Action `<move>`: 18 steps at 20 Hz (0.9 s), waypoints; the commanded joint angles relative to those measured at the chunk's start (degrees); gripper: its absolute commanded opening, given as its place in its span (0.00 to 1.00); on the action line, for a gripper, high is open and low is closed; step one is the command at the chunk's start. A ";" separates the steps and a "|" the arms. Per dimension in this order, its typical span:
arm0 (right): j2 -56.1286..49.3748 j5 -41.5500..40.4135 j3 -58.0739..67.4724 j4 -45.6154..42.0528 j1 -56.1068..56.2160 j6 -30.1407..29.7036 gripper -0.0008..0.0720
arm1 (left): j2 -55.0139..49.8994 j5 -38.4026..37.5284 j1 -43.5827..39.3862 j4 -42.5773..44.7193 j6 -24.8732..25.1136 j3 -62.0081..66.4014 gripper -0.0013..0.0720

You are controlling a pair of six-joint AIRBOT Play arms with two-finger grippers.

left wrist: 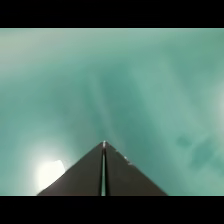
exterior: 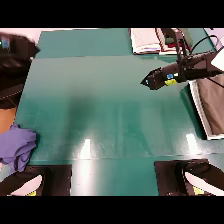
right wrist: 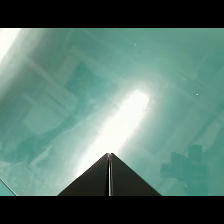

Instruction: Fold the shirts.

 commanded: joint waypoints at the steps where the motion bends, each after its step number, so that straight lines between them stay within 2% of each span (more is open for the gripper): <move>1: 0.00 0.15 0.07 0.35 0.07 0.00 0.04 | 8.41 -5.92 0.02 14.19 -3.74 -12.35 0.06; 4: 0.00 0.20 0.07 0.35 0.07 0.00 0.04 | 13.88 -11.17 0.02 27.04 -8.90 -27.10 0.06; 5: 0.00 0.20 0.07 0.35 0.07 0.00 0.04 | 14.12 -13.51 0.02 30.36 -10.21 -30.88 0.14; 6: 0.00 0.20 0.07 0.35 0.07 0.00 0.04 | 14.12 -14.99 0.02 32.70 -10.73 -34.69 0.58; 7: 0.00 0.26 0.07 0.35 0.07 0.00 0.04 | 14.12 -14.84 0.02 34.21 -12.44 -38.21 0.80; 14: 0.00 0.42 0.07 0.37 0.07 0.00 0.04 | 14.12 -8.81 0.02 35.80 -18.84 -58.69 0.79; 18: 0.00 0.42 0.07 0.37 0.07 0.00 0.04 | 14.10 -5.01 0.02 36.48 -21.31 -63.30 0.79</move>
